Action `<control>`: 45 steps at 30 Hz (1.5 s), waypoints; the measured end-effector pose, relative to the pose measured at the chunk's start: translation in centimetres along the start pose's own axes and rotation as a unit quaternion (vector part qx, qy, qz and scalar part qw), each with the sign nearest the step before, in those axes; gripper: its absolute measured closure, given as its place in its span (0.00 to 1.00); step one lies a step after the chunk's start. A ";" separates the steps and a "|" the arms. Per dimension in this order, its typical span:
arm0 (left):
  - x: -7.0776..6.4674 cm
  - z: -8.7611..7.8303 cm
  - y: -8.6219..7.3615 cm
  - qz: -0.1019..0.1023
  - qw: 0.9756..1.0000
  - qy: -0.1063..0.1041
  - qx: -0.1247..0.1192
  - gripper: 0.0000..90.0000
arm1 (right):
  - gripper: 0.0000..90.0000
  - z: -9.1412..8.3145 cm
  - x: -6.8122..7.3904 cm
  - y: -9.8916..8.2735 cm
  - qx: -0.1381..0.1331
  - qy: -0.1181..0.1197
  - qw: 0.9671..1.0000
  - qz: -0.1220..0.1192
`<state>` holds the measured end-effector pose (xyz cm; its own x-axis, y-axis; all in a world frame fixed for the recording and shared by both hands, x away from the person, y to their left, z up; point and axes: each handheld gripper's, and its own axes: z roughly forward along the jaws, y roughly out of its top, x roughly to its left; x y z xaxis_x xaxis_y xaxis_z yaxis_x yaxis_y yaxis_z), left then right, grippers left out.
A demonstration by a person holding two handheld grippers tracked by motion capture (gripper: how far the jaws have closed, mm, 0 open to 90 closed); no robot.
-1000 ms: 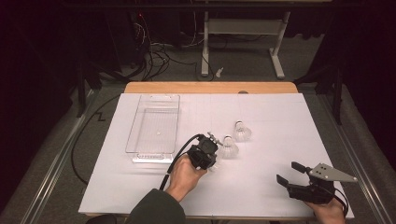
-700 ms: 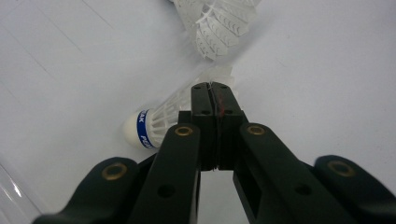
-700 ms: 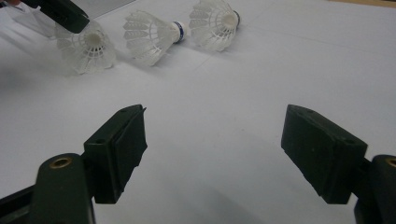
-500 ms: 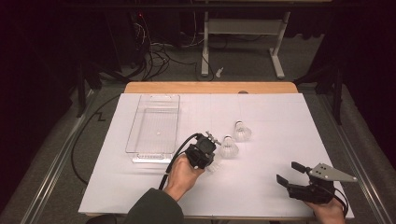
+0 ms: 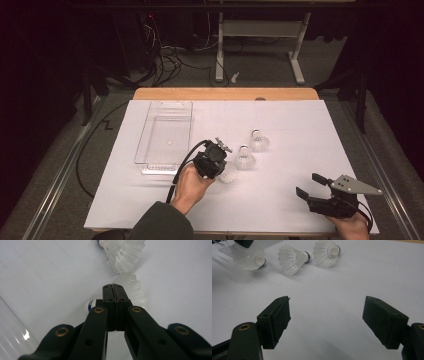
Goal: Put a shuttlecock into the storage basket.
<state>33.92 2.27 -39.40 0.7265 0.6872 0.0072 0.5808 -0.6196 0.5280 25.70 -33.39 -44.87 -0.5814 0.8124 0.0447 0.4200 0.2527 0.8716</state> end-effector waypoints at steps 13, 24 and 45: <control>0.5 -0.9 -0.3 -0.007 1.000 -0.017 -0.022 1.00 | 0.25 0.0 0.0 0.0 0.000 0.000 1.000 0.000; 1.3 -1.7 -0.6 -0.020 0.998 -0.024 -0.045 1.00 | 0.25 0.0 0.0 0.0 0.000 0.000 1.000 0.000; 2.4 -2.6 -0.9 -0.041 0.995 -0.037 -0.078 1.00 | 0.25 0.0 0.0 0.0 -0.002 0.000 1.000 0.000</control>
<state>34.17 5.47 -37.69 0.7073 0.6999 -0.0999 0.5791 -0.4926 0.6496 25.69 -33.40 -44.85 -0.5815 0.8123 0.0450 0.4180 0.2509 0.8731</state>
